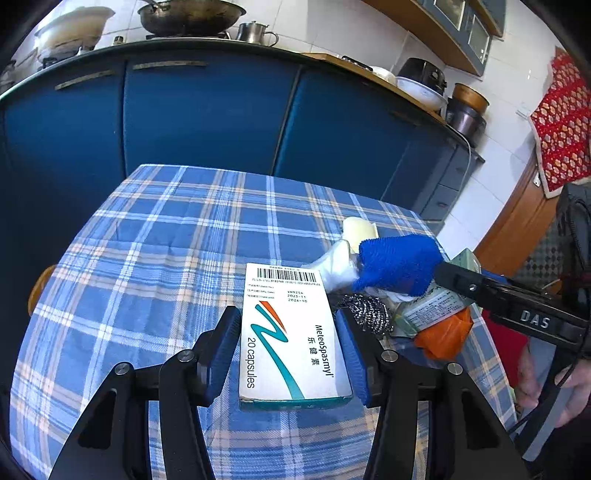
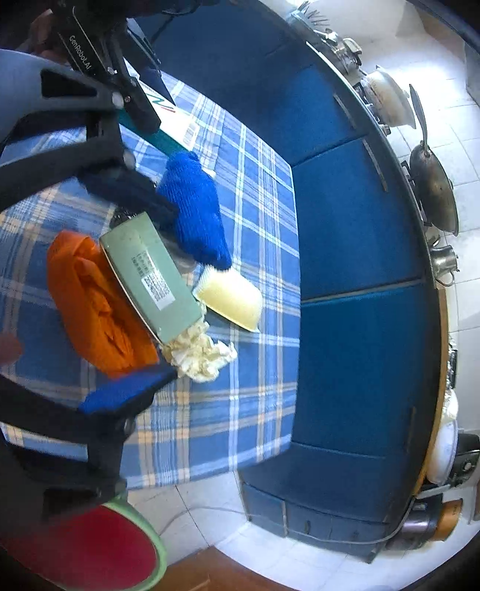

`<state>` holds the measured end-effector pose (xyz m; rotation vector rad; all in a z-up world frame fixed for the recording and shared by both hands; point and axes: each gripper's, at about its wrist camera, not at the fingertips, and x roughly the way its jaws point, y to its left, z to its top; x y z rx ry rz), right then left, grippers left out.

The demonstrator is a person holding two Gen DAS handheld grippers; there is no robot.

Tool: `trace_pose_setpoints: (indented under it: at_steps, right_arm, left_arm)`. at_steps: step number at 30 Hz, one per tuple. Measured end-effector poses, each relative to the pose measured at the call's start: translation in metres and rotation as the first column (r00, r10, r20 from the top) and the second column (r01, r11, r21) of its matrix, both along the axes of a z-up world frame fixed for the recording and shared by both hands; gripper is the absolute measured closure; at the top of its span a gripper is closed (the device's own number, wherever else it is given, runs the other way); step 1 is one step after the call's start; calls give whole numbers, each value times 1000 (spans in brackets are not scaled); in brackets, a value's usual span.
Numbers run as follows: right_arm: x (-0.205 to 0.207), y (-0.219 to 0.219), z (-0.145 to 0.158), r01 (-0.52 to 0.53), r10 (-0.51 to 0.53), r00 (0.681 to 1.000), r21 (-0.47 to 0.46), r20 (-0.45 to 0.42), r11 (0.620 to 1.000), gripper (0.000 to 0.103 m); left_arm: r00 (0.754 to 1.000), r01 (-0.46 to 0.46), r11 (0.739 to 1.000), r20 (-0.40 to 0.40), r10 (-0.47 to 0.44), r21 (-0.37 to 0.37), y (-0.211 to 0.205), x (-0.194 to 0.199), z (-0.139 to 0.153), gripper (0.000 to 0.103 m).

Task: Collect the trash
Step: 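Grasp the green box with the right gripper while the left gripper holds the medicine box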

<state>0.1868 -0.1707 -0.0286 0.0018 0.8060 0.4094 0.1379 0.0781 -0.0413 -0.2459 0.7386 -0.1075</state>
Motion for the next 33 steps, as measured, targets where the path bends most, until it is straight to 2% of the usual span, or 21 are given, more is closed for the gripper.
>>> trace_pose_setpoints:
  at_steps: [1, 14, 25, 27, 33]
  right_arm:
    - [-1, 0, -1, -7, 7, 1000, 4, -3, 1000, 40]
    - [-32, -17, 23, 8, -14, 998, 103, 56, 995, 41]
    - [-74, -42, 52, 26, -44, 994, 177, 98, 984, 41]
    - [-81, -50, 57, 33, -54, 993, 194, 104, 980, 41]
    - [-100, -73, 69, 62, -93, 987, 222, 131, 973, 41]
  left_arm:
    - [1000, -1, 1000, 2, 1, 0, 0, -1, 1, 48]
    - [999, -14, 1000, 50, 14, -1, -4, -23, 21, 49]
    - [993, 41, 999, 110, -41, 5, -26, -46, 49, 49]
    - [992, 54, 999, 118, -54, 5, -33, -49, 53, 54]
    - [985, 104, 994, 134, -106, 16, -53, -55, 61, 59]
